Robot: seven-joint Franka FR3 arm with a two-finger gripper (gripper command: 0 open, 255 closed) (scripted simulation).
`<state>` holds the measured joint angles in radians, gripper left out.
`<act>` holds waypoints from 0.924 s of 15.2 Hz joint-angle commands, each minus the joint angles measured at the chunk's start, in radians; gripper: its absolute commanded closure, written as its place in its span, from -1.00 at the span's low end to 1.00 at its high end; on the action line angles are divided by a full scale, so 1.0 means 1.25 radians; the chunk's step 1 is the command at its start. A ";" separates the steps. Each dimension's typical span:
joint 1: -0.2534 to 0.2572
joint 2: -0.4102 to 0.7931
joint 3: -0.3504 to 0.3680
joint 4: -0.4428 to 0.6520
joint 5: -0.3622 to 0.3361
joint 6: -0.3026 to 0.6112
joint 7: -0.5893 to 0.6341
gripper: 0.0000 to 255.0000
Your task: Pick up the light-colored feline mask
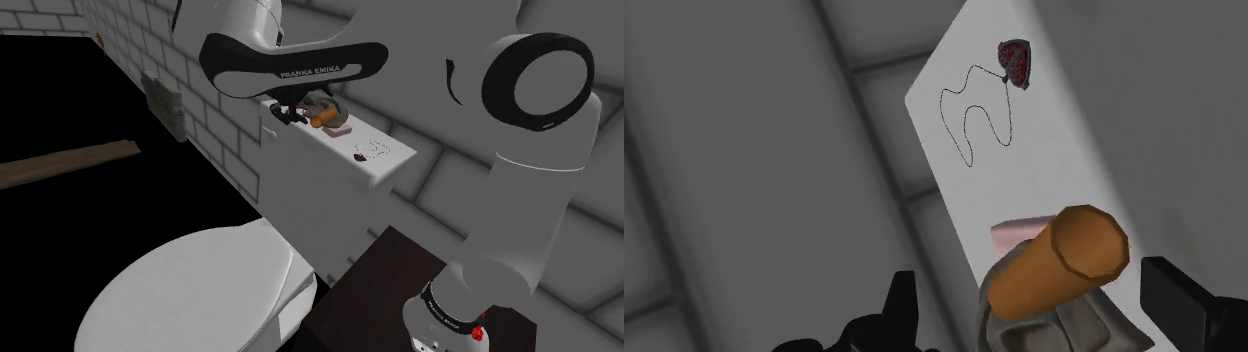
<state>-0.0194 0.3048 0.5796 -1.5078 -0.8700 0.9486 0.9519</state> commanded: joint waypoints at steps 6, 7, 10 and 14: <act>0.081 0.166 -0.040 0.142 -0.131 -0.098 0.050 -1.00; 0.079 0.167 -0.040 0.134 -0.126 -0.093 0.059 -1.00; 0.074 0.171 -0.039 0.115 -0.116 -0.077 0.080 -1.00; 0.073 0.171 -0.039 0.115 -0.116 -0.076 0.080 1.00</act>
<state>0.0724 0.5191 0.5305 -1.3636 -1.0152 0.8526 1.0508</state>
